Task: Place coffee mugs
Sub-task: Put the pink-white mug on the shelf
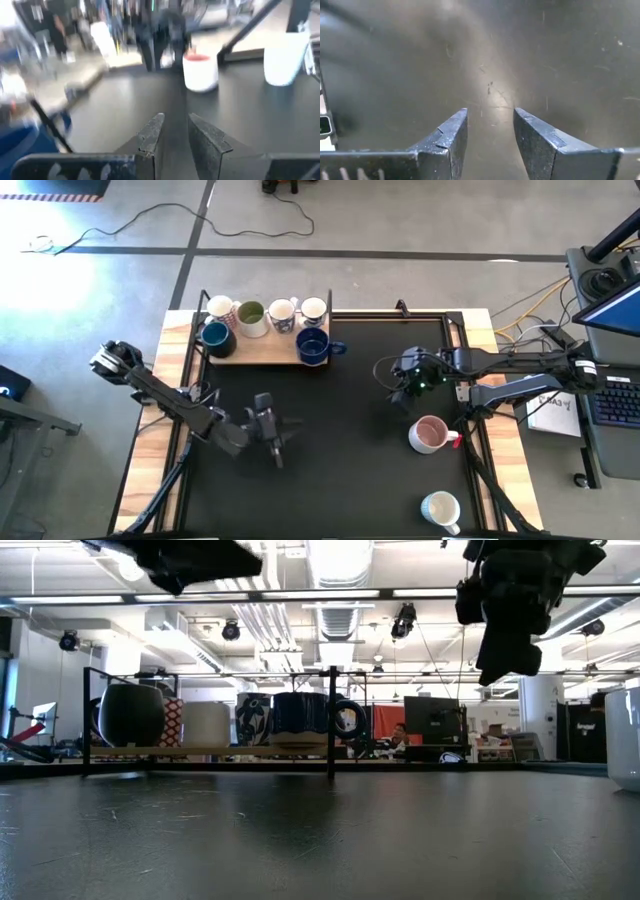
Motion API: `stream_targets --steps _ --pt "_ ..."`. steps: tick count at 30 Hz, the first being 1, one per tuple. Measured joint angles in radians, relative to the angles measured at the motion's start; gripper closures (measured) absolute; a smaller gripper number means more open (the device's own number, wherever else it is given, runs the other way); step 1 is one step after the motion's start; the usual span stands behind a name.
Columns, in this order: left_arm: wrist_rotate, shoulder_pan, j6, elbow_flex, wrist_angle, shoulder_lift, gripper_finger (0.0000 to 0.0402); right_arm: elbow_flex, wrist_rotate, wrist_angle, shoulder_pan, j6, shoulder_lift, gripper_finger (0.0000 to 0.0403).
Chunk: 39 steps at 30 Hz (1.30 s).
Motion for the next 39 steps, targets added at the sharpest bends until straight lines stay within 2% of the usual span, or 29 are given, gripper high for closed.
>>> stream_targets --steps 4,6,9,13,15,22,27,31,39 --pt "0.042 0.001 0.301 -0.127 0.354 -0.001 0.0335 -0.001 -0.021 -0.005 0.0 0.064 0.02 0.0257" --pt "0.057 0.004 0.367 -0.17 0.512 0.001 0.0335 -0.001 -0.105 -0.03 0.0 0.141 0.027 0.0258" --pt "0.09 0.006 0.302 -0.208 0.625 0.015 0.0335 -0.001 -0.229 -0.118 0.026 0.234 0.032 0.0266" --pt "0.265 0.007 0.254 -0.211 0.636 0.037 0.0335 0.0 -0.26 -0.206 0.107 0.341 0.032 0.0283" --pt "0.281 0.006 0.256 -0.199 0.63 0.062 0.0335 0.011 -0.262 -0.226 0.15 0.377 0.032 0.0288" --pt "0.275 0.023 0.226 -0.163 0.642 0.098 0.0335 0.066 -0.158 -0.28 0.253 0.441 0.032 0.0287" --pt "0.275 0.022 0.221 -0.154 0.651 0.106 0.0335 0.147 -0.007 -0.516 0.277 0.301 0.032 0.0291" --pt "0.275 0.022 0.221 -0.12 0.656 0.127 0.0335 0.168 0.098 -0.685 0.289 0.122 0.031 0.0289" --pt "0.275 0.022 0.205 -0.067 0.655 0.176 0.0335 0.093 0.12 -0.701 0.291 0.008 0.031 0.0289"
